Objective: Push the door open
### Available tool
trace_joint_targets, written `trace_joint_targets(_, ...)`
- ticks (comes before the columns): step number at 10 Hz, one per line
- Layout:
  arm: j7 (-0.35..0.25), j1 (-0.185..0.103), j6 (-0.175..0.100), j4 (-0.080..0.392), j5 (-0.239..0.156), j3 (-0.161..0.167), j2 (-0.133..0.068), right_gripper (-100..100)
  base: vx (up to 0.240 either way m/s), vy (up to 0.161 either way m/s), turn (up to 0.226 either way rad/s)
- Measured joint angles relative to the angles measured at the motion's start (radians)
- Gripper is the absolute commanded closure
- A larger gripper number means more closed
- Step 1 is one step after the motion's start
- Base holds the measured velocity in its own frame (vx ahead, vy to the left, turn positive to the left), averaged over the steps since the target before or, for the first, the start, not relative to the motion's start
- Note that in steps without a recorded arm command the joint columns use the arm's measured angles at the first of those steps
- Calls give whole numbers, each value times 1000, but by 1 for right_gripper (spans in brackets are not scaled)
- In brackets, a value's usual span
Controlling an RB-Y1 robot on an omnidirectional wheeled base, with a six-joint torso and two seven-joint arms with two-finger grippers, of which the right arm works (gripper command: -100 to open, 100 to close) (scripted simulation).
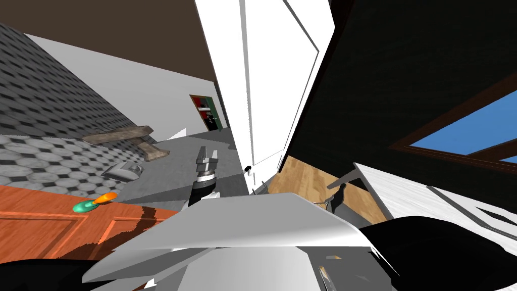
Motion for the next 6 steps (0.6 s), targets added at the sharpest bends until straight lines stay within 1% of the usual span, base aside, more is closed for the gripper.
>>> trace_joint_targets(1,2,1,1,0,-2,0,0,-100,62,95,14)
trace_joint_targets(2,1,-2,0,3,1,-3,0,-100,150,95,-8)
trace_joint_targets(4,-1,-10,-3,7,6,-8,2,-100,189,113,5)
trace_joint_targets(6,-5,-20,-7,12,13,-15,9,-100,198,94,7)
